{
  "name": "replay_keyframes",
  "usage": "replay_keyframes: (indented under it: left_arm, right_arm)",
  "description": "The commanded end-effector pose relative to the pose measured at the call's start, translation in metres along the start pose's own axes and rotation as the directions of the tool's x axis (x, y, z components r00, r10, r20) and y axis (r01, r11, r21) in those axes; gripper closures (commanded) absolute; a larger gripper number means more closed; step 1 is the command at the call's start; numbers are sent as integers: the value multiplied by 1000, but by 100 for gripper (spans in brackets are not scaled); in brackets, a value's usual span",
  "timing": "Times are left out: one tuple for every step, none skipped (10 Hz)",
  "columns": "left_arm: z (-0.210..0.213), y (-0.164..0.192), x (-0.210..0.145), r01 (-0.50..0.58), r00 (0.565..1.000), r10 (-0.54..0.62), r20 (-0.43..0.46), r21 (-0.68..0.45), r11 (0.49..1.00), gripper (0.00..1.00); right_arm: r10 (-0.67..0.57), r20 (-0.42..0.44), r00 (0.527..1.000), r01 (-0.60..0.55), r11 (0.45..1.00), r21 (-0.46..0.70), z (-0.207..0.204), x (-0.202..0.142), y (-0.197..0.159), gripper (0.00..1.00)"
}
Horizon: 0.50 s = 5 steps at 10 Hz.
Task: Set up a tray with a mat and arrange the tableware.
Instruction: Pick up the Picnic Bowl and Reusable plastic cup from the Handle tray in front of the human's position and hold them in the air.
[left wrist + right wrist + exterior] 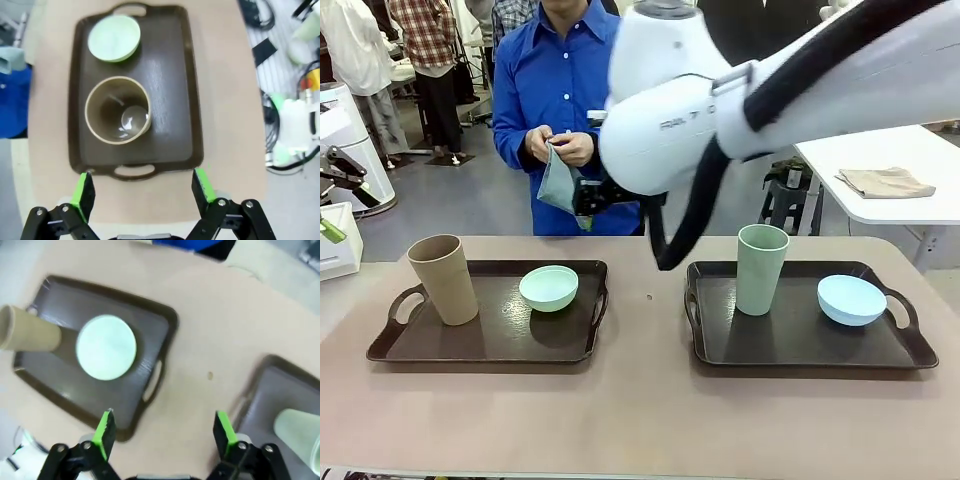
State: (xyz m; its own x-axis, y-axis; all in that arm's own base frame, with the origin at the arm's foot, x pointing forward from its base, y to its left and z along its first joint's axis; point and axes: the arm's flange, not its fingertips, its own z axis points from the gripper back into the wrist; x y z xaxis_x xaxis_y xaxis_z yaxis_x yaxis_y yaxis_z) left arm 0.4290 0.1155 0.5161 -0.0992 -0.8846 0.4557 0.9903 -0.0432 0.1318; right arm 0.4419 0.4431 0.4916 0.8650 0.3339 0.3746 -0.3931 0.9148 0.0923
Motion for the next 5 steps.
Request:
replay_keyframes:
  left_arm:
    - [0, 6, -22, -17, 987, 27, 158, -65, 998, 0]
    - [-10, 17, -33, -33, 971, 56, 234, -102, 994, 0]
    - [-18, 20, -46, -21, 959, 50, 278, -106, 994, 0]
    - [-27, 27, -58, -3, 944, 35, 327, -98, 995, 0]
    - [-42, 29, -69, -6, 927, 35, 375, -78, 997, 0]
  right_arm:
    - [8, -42, 999, -10, 999, -53, -18, 38, 45, 0]
    - [-5, -62, 998, 0, 998, -67, -34, 52, 55, 0]
    - [-3, -78, 997, -4, 996, -84, -48, 57, 67, 0]
    - [15, -88, 996, -24, 994, -104, -61, 60, 78, 0]
    - [25, -91, 996, -36, 992, -118, -73, 58, 84, 0]
